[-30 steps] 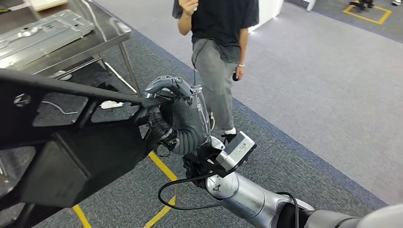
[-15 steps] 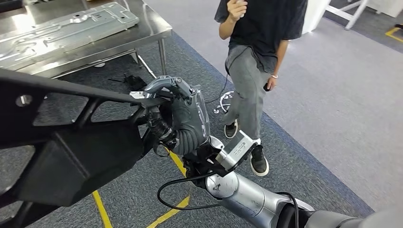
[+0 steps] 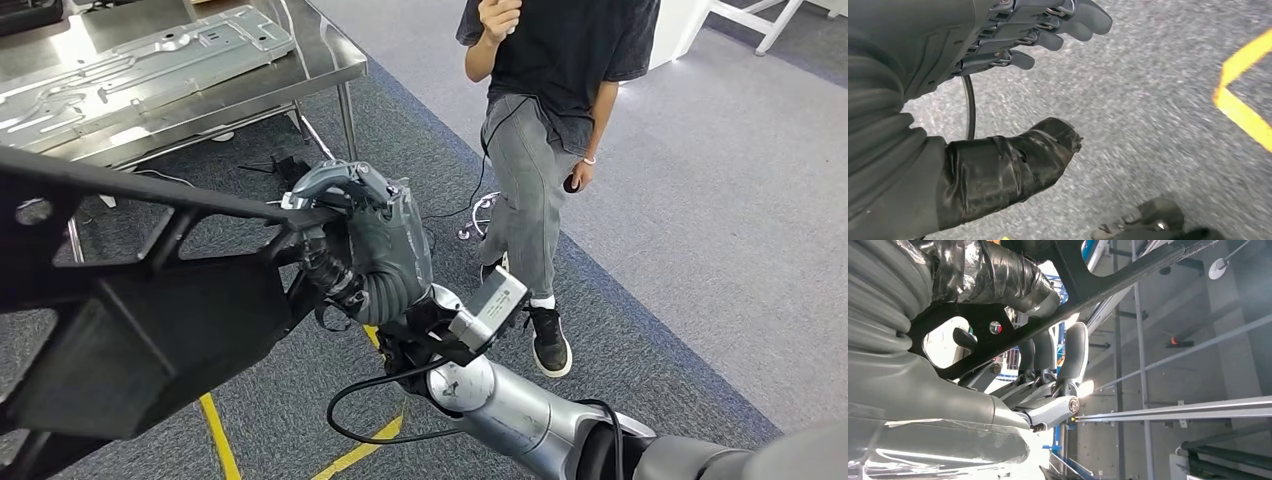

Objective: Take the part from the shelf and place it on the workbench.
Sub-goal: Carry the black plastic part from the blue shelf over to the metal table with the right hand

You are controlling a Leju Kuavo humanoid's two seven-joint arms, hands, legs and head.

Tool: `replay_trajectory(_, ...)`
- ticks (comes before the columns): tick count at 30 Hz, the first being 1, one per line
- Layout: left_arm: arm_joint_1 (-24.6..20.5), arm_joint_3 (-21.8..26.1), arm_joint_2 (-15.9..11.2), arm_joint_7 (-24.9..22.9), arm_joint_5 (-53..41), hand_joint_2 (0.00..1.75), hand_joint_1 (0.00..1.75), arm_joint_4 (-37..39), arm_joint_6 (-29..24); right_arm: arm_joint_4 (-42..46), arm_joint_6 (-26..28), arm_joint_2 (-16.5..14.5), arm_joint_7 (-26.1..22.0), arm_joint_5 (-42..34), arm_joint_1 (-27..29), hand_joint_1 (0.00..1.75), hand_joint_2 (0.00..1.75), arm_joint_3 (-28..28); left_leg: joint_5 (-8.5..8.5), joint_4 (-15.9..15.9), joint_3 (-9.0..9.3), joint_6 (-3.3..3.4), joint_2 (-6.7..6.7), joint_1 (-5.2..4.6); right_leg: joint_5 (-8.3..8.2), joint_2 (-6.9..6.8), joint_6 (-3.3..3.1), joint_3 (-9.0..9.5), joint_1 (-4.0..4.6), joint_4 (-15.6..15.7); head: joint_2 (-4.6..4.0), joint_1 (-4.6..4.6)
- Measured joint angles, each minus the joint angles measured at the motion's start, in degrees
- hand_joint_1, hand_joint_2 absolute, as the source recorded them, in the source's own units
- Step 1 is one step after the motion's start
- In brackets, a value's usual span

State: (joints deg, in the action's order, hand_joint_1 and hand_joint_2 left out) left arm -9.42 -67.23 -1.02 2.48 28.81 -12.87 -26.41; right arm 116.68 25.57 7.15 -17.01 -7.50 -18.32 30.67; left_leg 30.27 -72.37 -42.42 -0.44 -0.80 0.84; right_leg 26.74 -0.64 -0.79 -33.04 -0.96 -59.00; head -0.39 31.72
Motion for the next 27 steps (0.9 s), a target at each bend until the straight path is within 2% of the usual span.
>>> replay_trajectory(2, -0.06, -0.01, -0.09, -0.01, 0.01, 1.75, 0.00, 0.00, 0.02, -0.01, -0.04, -0.01, -0.03, -0.05, -0.02, 1.75, 1.75, 0.00, -3.23, 7.54, 4.04, 0.18, 0.43, -0.03, 0.23, -0.14, 0.37, 0.22, 0.04, -0.06, -0.01, 0.15)
replay_trajectory(4, -0.24, -0.01, -0.14, -0.02, 0.01, 1.75, 0.00, 0.00, 0.08, -0.04, -0.26, -0.02, -0.09, -0.43, -0.03, 1.75, 1.75, 0.00, -4.27, 12.44, 6.61, 0.71, 0.70, -0.28, 0.45, -0.28, 0.94, 0.30, 0.20, -0.13, -0.04, 0.32)
replay_trajectory(7, -0.20, -0.01, -0.13, -0.11, 0.04, 1.75, 0.00, 0.00, 0.20, -0.14, -1.03, -0.01, -0.14, -1.91, -0.06, 1.75, 1.75, 0.00, -4.18, 13.39, 6.99, 1.79, 0.45, -0.46, 0.56, -0.42, 1.94, 0.41, 0.24, 0.12, -0.08, 0.52)
replay_trajectory(9, -0.19, -0.01, -0.15, -0.14, 0.07, 1.75, 0.00, 0.00, 0.26, -0.19, -1.31, 0.00, -0.25, -2.77, -0.10, 1.75, 1.75, 0.00, -4.37, 13.89, 7.34, 2.49, 0.38, -0.32, 1.90, -0.26, 2.40, -0.30, 0.14, -1.68, -0.09, 0.67)
replay_trajectory(10, -0.22, -0.01, -0.18, -0.14, 0.08, 1.75, 0.00, 0.00, 0.28, -0.23, -1.36, 0.00, -0.34, -3.02, -0.10, 1.75, 1.75, 0.00, -4.40, 14.03, 7.48, 2.78, 0.37, -0.29, 3.37, -0.15, 2.50, -1.52, 0.09, -4.29, -0.09, 0.74)
replay_trajectory(12, -0.25, -0.01, -0.24, -0.14, 0.10, 1.75, 0.00, 0.00, 0.32, -0.41, -1.40, 0.00, -0.48, -3.31, -0.05, 1.75, 1.75, 0.00, -4.30, 14.03, 7.52, 3.17, 0.32, -0.45, 6.49, -0.02, 2.56, -5.11, 0.12, -11.48, -0.09, 0.94)
replay_trajectory(13, -0.22, -0.01, -0.25, -0.14, 0.11, 1.75, 0.00, 0.00, 0.34, -0.52, -1.45, 0.00, -0.51, -3.41, 0.00, 1.75, 1.75, 0.00, -4.24, 13.99, 7.53, 3.27, 0.27, -0.53, 7.11, 0.01, 2.57, -6.62, 0.12, -14.17, -0.09, 1.03)
replay_trajectory(14, -0.17, -0.01, -0.25, -0.14, 0.11, 1.75, 0.00, 0.00, 0.35, -0.62, -1.51, 0.00, -0.52, -3.53, 0.03, 1.75, 1.75, -0.01, -4.17, 13.93, 7.55, 3.30, 0.18, -0.58, 6.62, 0.04, 2.53, -7.27, 0.12, -14.95, -0.09, 1.10)
replay_trajectory(15, -0.15, -0.01, -0.25, -0.14, 0.11, 1.75, 0.00, 0.00, 0.36, -0.69, -1.58, 0.00, -0.53, -3.64, 0.03, 1.75, 1.75, -0.01, -4.09, 13.84, 7.61, 3.29, 0.05, -0.61, 5.07, 0.07, 2.43, -6.83, 0.12, -13.50, -0.09, 1.14)
replay_trajectory(17, -0.15, -0.01, -0.25, -0.14, 0.11, 1.75, 0.00, 0.00, 0.38, -0.75, -1.70, 0.00, -0.54, -3.76, 0.02, 1.75, 1.75, -0.01, -3.87, 13.66, 7.74, 3.13, -0.25, -0.64, 1.09, 0.34, 1.98, -3.92, 0.17, -6.70, -0.09, 1.14)
replay_trajectory(18, -0.18, -0.01, -0.25, -0.14, 0.11, 1.75, 0.00, 0.00, 0.40, -0.76, -1.73, 0.00, -0.54, -3.78, 0.00, 1.75, 1.75, 0.00, -3.74, 13.50, 7.70, 2.98, -0.38, -0.74, -0.09, 0.50, 1.75, -2.43, 0.25, -3.39, -0.10, 1.19)
replay_trajectory(20, -0.18, -0.01, -0.26, -0.14, 0.13, 1.75, 0.00, 0.00, 0.44, -0.79, -1.78, 0.00, -0.54, -3.85, 0.00, 1.75, 1.75, 0.00, -3.75, 13.44, 7.51, 2.48, -0.50, -0.80, -0.45, 0.74, 1.42, -1.15, 0.53, -0.51, -0.10, 1.33)
replay_trajectory(22, -0.13, -0.01, -0.29, -0.14, 0.13, 1.75, 0.00, 0.00, 0.46, -0.83, -1.90, 0.00, -0.54, -3.93, 0.00, 1.75, 1.75, -0.01, -3.81, 13.55, 7.40, 1.85, -0.49, -0.75, -0.60, 0.67, 1.07, -0.95, 0.55, -0.02, -0.10, 1.43)
replay_trajectory(24, -0.12, -0.01, -0.34, -0.14, 0.13, 1.75, 0.00, 0.00, 0.46, -0.86, -2.01, -0.07, -0.55, -4.07, -0.10, 1.75, 1.75, -0.01, -2.76, 12.01, 6.81, 1.21, -0.31, -0.70, -0.85, 0.52, 0.57, -0.51, 0.26, 0.56, -0.11, 1.38)
replay_trajectory(25, -0.13, -0.01, -0.36, -0.11, 0.13, 1.75, 0.00, 0.00, 0.44, -0.86, -2.02, -0.15, -0.55, -4.13, -0.17, 1.75, 1.75, -0.01, -1.48, 9.66, 5.72, 0.88, -0.20, -0.62, -0.90, 0.39, 0.29, -0.29, 0.11, 0.78, -0.11, 1.37)
replay_trajectory(27, -0.04, -0.01, -0.36, 0.03, 0.11, 1.75, 0.00, 0.00, 0.32, -0.87, -1.94, -0.31, -0.50, -4.16, -0.28, 1.75, 1.75, -0.01, 1.54, 2.64, 2.28, 0.34, -0.08, -0.38, -0.80, 0.21, -0.04, -0.19, 0.17, 0.81, -0.11, 1.33)
